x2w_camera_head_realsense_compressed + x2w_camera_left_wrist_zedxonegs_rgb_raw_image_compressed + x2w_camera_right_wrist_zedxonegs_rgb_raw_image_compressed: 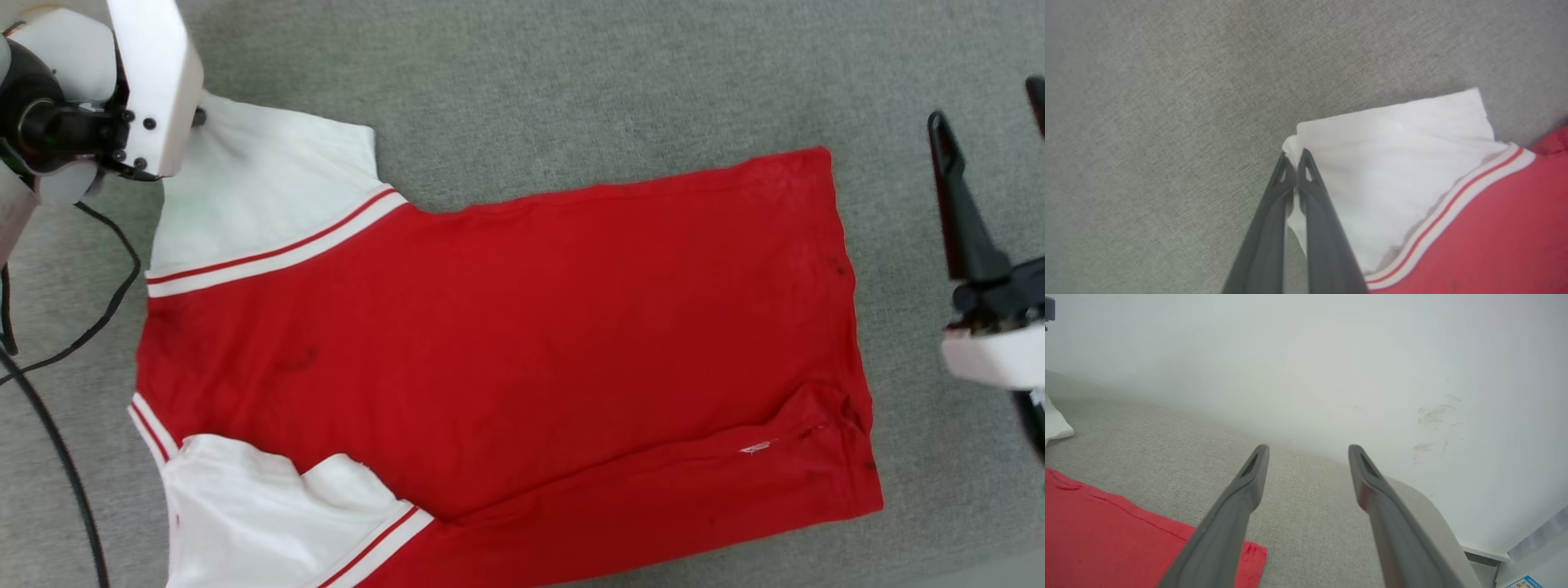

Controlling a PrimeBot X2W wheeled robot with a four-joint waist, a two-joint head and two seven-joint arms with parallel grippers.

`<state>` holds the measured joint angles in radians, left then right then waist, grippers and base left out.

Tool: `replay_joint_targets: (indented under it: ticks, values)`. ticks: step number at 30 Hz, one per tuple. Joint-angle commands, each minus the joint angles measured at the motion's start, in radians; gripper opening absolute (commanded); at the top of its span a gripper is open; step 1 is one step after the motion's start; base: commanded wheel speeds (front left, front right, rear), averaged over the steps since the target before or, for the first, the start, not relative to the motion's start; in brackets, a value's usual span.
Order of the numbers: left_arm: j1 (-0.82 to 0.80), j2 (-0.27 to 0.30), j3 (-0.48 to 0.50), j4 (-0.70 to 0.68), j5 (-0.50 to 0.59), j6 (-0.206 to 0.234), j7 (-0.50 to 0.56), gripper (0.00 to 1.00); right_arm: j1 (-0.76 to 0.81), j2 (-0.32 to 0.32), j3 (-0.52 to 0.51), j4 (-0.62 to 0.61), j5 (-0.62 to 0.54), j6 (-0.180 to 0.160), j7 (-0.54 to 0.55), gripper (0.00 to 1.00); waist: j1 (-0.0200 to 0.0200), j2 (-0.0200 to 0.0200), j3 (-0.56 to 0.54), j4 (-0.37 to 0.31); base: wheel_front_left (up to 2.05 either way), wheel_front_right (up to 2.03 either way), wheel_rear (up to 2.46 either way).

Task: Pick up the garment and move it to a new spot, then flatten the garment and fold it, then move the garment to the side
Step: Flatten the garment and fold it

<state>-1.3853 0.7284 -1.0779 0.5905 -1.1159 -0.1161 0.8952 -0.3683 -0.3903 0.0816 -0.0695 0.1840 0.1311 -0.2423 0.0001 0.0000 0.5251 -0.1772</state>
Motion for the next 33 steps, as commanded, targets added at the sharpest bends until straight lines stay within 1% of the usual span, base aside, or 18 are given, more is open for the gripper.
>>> replay_joint_targets:
  ticks: [1,3,5,8,11,14,15,16,17,20,22,25,29,33]
  values:
    - [0.009,-0.009,0.008,-0.005,-0.009,-0.007,-0.032,0.0,-0.045,-0.031,0.005,-0.002,-0.006,-0.001,0.047,1.0,-0.0001,0.0,-0.033,0.02,0.0,0.0,0.0]
    - [0.018,-0.016,0.008,-0.018,-0.017,-0.011,-0.06,0.0,-0.084,-0.071,0.013,0.004,0.008,-0.001,0.119,1.0,-0.0001,0.0,-0.052,0.034,0.0,0.0,0.0]
    - [0.023,-0.02,-0.002,-0.038,-0.016,-0.011,-0.082,0.0,-0.119,-0.109,0.04,0.02,0.043,-0.001,0.223,1.0,-0.0001,0.0,-0.069,0.047,0.0,0.0,0.0]
    - [0.031,-0.023,-0.036,-0.096,-0.007,-0.013,-0.103,0.0,-0.178,-0.193,0.101,0.046,0.133,-0.001,0.409,1.0,-0.0001,0.0,-0.09,0.072,0.0,0.0,0.0]
    - [0.031,-0.011,-0.069,-0.158,-0.009,-0.013,-0.125,0.0,-0.223,-0.284,0.196,0.074,0.251,-0.001,0.615,1.0,-0.0001,0.0,-0.101,0.095,0.0,0.0,0.0]
    - [0.024,-0.006,-0.095,-0.212,-0.013,-0.013,-0.147,0.0,-0.292,-0.368,0.269,0.095,0.349,-0.001,0.765,1.0,-0.0001,0.0,-0.101,0.118,0.0,0.0,0.0]
    - [0.018,-0.005,-0.105,-0.228,-0.013,-0.013,-0.153,0.0,-0.307,-0.385,0.295,0.108,0.383,-0.001,0.809,1.0,-0.0001,0.0,-0.1,0.126,0.0,0.0,0.0]
    - [0.013,-0.004,-0.111,-0.24,-0.012,-0.013,-0.16,0.0,-0.323,-0.395,0.321,0.119,0.414,-0.001,0.847,1.0,-0.0001,0.0,-0.098,0.134,0.0,0.0,0.0]
    - [0.013,-0.004,-0.111,-0.24,-0.012,-0.013,-0.16,0.0,-0.323,-0.395,0.321,0.119,0.414,-0.001,0.847,1.0,-0.0001,0.0,-0.098,0.134,0.0,0.0,0.0]
    - [0.001,-0.008,-0.132,-0.272,-0.011,-0.013,-0.177,0.0,-0.384,-0.431,0.39,0.148,0.502,-0.001,0.962,1.0,-0.0001,0.0,-0.09,0.157,0.0,0.0,0.0]
    - [-0.005,-0.009,-0.144,-0.288,-0.007,-0.013,-0.187,0.0,-0.414,-0.433,0.432,0.169,0.563,-0.001,1.036,1.0,-0.0001,0.0,-0.083,0.168,0.0,0.0,0.0]
    - [-0.022,-0.013,-0.157,-0.311,-0.006,-0.013,-0.203,0.0,-0.465,-0.438,0.483,0.208,0.617,-0.001,1.133,1.0,-0.0001,0.0,-0.071,0.185,0.0,0.0,0.0]
    - [-0.032,-0.022,-0.172,-0.328,0.001,-0.013,-0.22,0.0,-0.5,-0.4,0.51,0.293,0.665,-0.001,1.217,1.0,-0.0001,0.0,-0.054,0.206,0.0,0.0,0.0]
    - [-0.048,-0.026,-0.183,-0.35,0.004,-0.013,-0.23,0.0,-0.519,-0.371,0.538,0.355,0.666,-0.001,1.231,1.0,-0.0001,0.0,-0.037,0.223,0.0,0.0,0.0]
